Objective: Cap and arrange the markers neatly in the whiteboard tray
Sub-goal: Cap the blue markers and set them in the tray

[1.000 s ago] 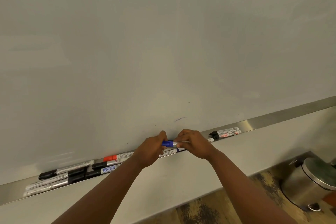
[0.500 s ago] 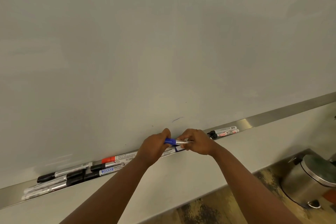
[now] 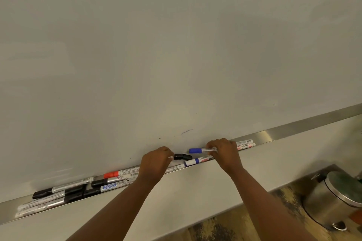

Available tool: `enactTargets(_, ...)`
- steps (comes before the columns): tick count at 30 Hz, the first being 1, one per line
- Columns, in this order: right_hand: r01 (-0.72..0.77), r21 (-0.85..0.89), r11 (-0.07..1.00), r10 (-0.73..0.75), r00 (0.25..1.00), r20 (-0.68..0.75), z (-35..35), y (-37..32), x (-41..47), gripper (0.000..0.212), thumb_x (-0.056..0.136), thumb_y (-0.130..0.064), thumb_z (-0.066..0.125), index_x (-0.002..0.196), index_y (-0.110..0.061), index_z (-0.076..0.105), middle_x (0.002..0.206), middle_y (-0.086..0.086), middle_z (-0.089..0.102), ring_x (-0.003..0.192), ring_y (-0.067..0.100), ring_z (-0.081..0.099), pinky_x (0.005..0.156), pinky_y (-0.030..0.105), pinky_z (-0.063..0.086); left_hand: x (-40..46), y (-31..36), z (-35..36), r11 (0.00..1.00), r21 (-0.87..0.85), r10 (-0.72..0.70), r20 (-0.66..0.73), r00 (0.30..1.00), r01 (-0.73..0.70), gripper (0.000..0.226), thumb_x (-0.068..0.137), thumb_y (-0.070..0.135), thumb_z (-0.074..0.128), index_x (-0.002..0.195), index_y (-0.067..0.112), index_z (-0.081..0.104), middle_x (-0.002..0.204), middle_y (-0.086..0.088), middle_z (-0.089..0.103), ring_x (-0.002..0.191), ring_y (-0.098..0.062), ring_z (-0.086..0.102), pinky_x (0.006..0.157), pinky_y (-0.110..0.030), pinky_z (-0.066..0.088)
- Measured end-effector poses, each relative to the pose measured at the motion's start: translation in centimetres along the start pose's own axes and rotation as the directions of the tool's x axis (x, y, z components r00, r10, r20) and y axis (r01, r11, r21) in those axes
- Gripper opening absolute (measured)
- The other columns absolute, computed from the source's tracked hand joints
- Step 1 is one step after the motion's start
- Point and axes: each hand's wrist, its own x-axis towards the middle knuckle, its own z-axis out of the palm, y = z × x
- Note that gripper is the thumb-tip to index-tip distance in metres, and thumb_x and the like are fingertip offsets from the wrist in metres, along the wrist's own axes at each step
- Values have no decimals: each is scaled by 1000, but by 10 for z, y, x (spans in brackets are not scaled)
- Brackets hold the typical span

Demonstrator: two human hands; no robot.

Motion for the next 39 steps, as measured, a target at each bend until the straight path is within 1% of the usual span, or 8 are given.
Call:
enactTargets(2,17,-54,998,-17,1000,2,6,0,0,10,78,-8,64,79,-17,69,74,8,71,73,28,61,72,40,39,0,2,-1,998,62,27,67,997,-31,7,66,18,67,70,20,73,67,1,72,49,-17,65,40,-23,49)
enactTargets(6,37,-97,995,-39,999,-17,15,-6,1,12,71,-14,60,69,-22,69,70,1,70,64,25,62,60,35,38,1,0,4,983,179,35,85,996,-50,29,42,14,90,59,27,70,53,10,66,35,-5,55,29,-13,37)
enactTargets(11,110,72,991,-115,991,65,18,-28,6,16,78,-28,58,75,-19,71,77,5,71,79,28,59,65,38,39,2,-3,9,982,189,7,6,1000,-8,12,62,13,69,56,23,68,53,6,65,38,-12,58,31,-18,39)
enactTargets(15,194,-19,981,-181,944,274,24,-49,11,23,87,-28,53,102,-16,67,101,10,66,98,28,51,76,36,38,1,-3,12,994,78,-70,-12,997,71,22,75,18,48,69,16,69,68,-3,70,56,-24,64,45,-31,49)
enactTargets(20,238,-125,963,-178,913,368,35,-59,17,20,90,-15,48,96,-7,65,103,14,56,98,31,51,65,33,32,0,-1,10,992,-39,-117,-21,993,117,23,87,19,47,91,16,70,93,-5,70,84,-27,64,69,-34,50)
enactTargets(24,244,-84,966,-191,896,400,34,-58,18,22,91,-16,46,105,-8,61,108,14,52,103,30,47,71,37,39,2,-1,12,984,-63,-166,-3,986,165,20,89,19,51,100,19,67,104,-1,68,95,-22,60,76,-31,46)
enactTargets(33,283,42,958,-283,913,293,31,-49,9,20,90,-19,48,107,-9,53,113,11,53,103,26,46,79,34,34,3,3,14,971,-116,-210,-6,978,207,21,89,21,52,105,19,65,109,-1,67,99,-21,59,80,-29,45)
enactTargets(39,170,330,929,-248,946,208,21,-52,5,16,88,-5,48,102,-9,54,95,7,58,84,14,46,70,18,36,5,5,13,962,-129,-240,23,971,240,22,90,21,51,108,19,63,112,-2,65,103,-22,58,82,-29,44)
